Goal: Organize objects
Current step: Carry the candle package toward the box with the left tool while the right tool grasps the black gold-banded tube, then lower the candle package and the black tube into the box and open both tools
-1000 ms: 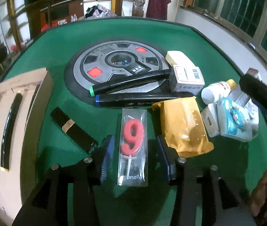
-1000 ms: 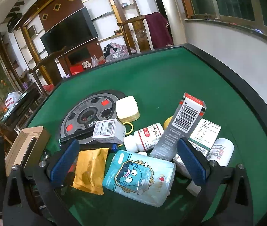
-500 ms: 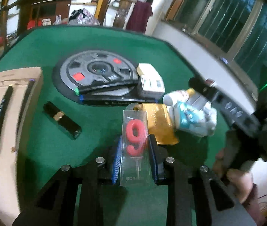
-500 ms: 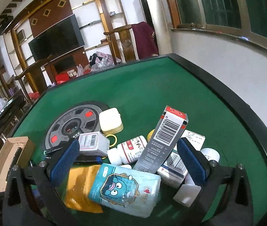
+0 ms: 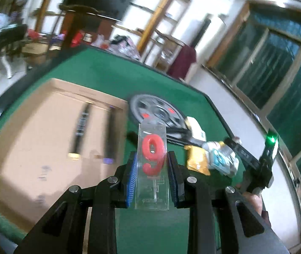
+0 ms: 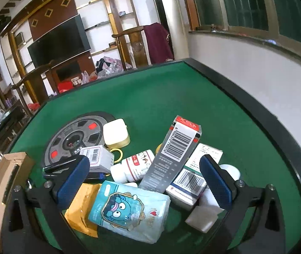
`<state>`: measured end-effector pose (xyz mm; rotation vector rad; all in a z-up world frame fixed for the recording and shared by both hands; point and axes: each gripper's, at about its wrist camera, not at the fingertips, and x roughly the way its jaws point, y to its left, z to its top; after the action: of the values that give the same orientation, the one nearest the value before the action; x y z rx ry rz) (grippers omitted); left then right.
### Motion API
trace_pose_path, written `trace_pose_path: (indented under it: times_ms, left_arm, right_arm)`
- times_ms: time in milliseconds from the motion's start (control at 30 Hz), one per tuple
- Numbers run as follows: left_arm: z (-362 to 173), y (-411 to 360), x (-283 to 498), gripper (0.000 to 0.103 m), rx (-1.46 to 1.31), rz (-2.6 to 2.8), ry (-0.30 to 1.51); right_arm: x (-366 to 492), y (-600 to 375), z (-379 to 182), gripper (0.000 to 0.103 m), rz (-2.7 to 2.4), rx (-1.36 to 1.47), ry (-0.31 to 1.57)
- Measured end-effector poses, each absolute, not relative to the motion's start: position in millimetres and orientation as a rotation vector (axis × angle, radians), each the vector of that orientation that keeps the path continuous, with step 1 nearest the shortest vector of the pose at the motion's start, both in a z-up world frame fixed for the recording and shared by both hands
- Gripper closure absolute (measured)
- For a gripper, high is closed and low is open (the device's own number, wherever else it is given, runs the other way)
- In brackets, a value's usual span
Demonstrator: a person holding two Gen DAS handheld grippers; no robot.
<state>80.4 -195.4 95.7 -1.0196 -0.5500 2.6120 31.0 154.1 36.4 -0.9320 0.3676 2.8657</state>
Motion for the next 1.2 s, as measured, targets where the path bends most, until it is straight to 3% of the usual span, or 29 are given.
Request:
trace_pose_path:
  times_ms: [200,333,433,600,667,767,800,900,1200]
  left_arm:
    - [96.8,-234.5,95.4,0.080,-0.961,2.698,-0.598]
    - [89.6,-244.6,98.9,0.080,-0.946,2.705,-0.631]
    - [84.5,-255.6,101.8,0.080,-0.946,2.712,-0.656]
    - [76.1,-278.5,102.2,0.080,-0.949,2.734,-0.693]
    - [72.4,-284.8,101.1,0.080,-0.953,2.739,-0.702]
    - [66.1,-291.0,97.6,0.080,-0.959,2.738,-0.707]
    - [64.7,-292.7,96.4,0.080,-0.960,2.738,-0.708]
    - [61.5,-296.0,96.3,0.080,-0.969,2.736,-0.714]
    - [66.0,-299.6,90.7,0.080,-0.993,2.756,-0.676]
  right_arm:
    - [40.1,92.9,61.4,0.000,3.056,-1.054,0.332]
    - [24.0,7.3,47.8,0.000,3.207,-1.436,0.050]
    - [12.1,-44.6,23.8,0.001,3.171,-1.544,-0.256]
    - [-9.7,-73.5,0.7,0.014,3.104,-1.614,-0.385]
    - [-20.2,-76.5,-2.1,0.026,3.085,-1.642,-0.381]
    - [-33.4,-82.2,-5.6,0.055,3.051,-1.699,-0.357]
    - [-36.0,-83.4,-8.6,0.069,3.030,-1.721,-0.351]
    - [-34.0,-81.5,-9.4,0.084,3.029,-1.724,-0.309]
    - [-16.5,-47.9,19.4,0.087,3.096,-1.695,0.042]
